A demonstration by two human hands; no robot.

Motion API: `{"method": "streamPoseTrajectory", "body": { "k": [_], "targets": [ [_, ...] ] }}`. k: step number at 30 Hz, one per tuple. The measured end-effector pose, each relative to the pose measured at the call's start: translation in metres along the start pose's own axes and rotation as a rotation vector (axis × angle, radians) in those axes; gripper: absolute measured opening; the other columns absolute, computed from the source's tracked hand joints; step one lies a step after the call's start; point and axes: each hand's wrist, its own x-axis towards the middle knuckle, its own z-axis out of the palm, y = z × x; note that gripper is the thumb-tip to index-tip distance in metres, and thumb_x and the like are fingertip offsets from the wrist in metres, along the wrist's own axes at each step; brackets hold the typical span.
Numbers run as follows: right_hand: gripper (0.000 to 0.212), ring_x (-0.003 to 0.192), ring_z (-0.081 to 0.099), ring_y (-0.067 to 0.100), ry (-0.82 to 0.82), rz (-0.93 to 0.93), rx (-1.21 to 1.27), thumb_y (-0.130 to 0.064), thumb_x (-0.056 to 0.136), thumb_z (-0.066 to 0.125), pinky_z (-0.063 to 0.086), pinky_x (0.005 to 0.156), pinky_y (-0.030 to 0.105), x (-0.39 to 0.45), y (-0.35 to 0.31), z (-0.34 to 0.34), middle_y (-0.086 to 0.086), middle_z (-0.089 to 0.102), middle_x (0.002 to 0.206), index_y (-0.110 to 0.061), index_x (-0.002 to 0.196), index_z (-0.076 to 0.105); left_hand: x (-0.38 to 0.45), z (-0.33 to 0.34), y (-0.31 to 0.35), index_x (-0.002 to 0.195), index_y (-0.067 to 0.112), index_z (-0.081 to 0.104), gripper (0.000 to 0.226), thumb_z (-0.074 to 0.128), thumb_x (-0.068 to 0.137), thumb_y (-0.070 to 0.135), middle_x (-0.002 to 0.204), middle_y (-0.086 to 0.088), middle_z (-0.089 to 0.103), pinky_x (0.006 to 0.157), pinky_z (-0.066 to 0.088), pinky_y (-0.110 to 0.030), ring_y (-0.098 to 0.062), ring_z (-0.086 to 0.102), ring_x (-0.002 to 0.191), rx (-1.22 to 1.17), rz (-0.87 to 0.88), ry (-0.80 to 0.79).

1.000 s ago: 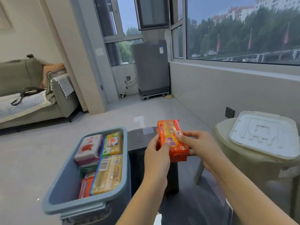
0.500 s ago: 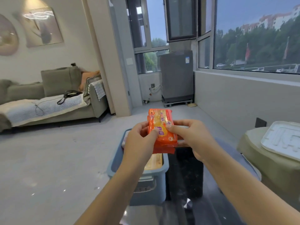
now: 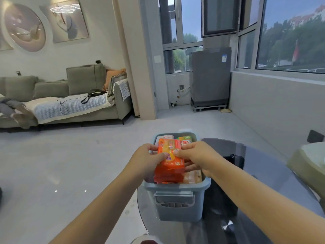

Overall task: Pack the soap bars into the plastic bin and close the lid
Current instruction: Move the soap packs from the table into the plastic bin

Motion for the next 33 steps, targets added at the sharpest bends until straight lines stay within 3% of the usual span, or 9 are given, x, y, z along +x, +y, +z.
{"method": "streamPoseTrajectory", "body": {
  "k": [2,4,9,13,20,23,26,31,33],
  "targets": [
    [0.048,0.072,0.073,0.023,-0.017,0.037,-0.026,-0.016,0.079,0.071,0.061,0.064,0.037,0.006,0.001,0.002,0.016,0.071,0.092,-0.006,0.122,0.054,0.005,-0.004,-0.005,0.121,0.016,0.055,0.042,0.066,0.084,0.032,0.111,-0.011,0.066,0.051,0.050,-0.022,-0.019,0.065,0.084,0.050,-0.013,-0.010],
    [0.049,0.073,0.073,0.023,-0.043,0.057,-0.044,-0.017,0.078,0.072,0.061,0.064,0.036,0.011,-0.001,0.004,0.017,0.071,0.094,-0.007,0.123,0.053,0.010,-0.009,-0.008,0.118,0.015,0.057,0.041,0.067,0.083,0.034,0.105,-0.010,0.067,0.049,0.047,-0.018,-0.013,0.063,0.074,0.075,-0.008,-0.001],
    [0.039,0.076,0.072,0.026,-0.105,0.131,-0.112,-0.016,0.081,0.069,0.060,0.064,0.035,0.020,-0.003,0.011,0.019,0.071,0.093,0.000,0.114,0.055,0.018,-0.018,-0.013,0.115,0.015,0.059,0.039,0.067,0.083,0.036,0.109,-0.010,0.067,0.073,0.054,-0.029,-0.020,0.063,0.087,0.190,-0.010,-0.019],
    [0.039,0.078,0.072,0.024,-0.113,0.174,-0.178,-0.021,0.081,0.069,0.060,0.063,0.030,0.028,0.002,0.013,0.016,0.071,0.092,-0.002,0.112,0.055,0.021,-0.014,-0.018,0.121,0.015,0.058,0.044,0.066,0.083,0.037,0.115,-0.008,0.066,0.081,0.053,-0.031,-0.021,0.064,0.098,0.249,-0.002,-0.008],
    [0.032,0.047,0.065,0.003,-0.097,0.043,-0.640,-0.036,0.077,0.070,0.043,0.042,0.015,0.040,0.007,0.019,-0.008,0.065,0.071,-0.016,0.099,0.059,0.032,-0.014,-0.022,0.111,0.014,0.064,0.034,0.065,0.084,0.035,0.110,-0.006,0.070,0.086,0.055,-0.033,-0.018,0.066,0.095,0.441,-0.015,-0.083],
    [0.032,0.054,0.064,0.005,-0.062,-0.005,-0.792,-0.044,0.073,0.070,0.048,0.051,0.018,0.045,0.008,0.022,-0.010,0.062,0.070,-0.021,0.089,0.055,0.035,-0.010,-0.027,0.105,0.018,0.064,0.030,0.066,0.083,0.038,0.107,-0.003,0.070,0.073,0.053,-0.024,-0.015,0.066,0.088,0.535,0.023,-0.015],
    [0.037,0.075,0.068,0.013,-0.022,-0.012,-0.877,-0.046,0.073,0.070,0.056,0.076,0.031,0.050,0.012,0.021,-0.003,0.070,0.080,-0.015,0.091,0.063,0.037,-0.003,-0.032,0.097,0.019,0.066,0.024,0.065,0.083,0.039,0.100,-0.002,0.072,0.058,0.045,-0.016,-0.010,0.061,0.077,0.635,0.077,0.051],
    [0.039,0.080,0.068,0.016,0.040,-0.047,-0.896,-0.049,0.072,0.070,0.055,0.082,0.034,0.056,0.019,0.022,0.001,0.072,0.083,-0.013,0.087,0.065,0.035,0.008,-0.036,0.102,0.014,0.066,0.030,0.060,0.087,0.039,0.098,-0.004,0.071,0.069,0.049,-0.024,-0.017,0.066,0.086,0.754,0.137,0.153],
    [0.039,0.078,0.067,0.015,0.065,-0.055,-0.918,-0.049,0.071,0.070,0.055,0.081,0.034,0.058,0.021,0.023,0.001,0.071,0.080,-0.013,0.085,0.065,0.034,0.009,-0.037,0.099,0.013,0.069,0.028,0.060,0.087,0.037,0.097,-0.003,0.071,0.066,0.046,-0.021,-0.014,0.063,0.081,0.705,0.182,0.205]
  ]
}}
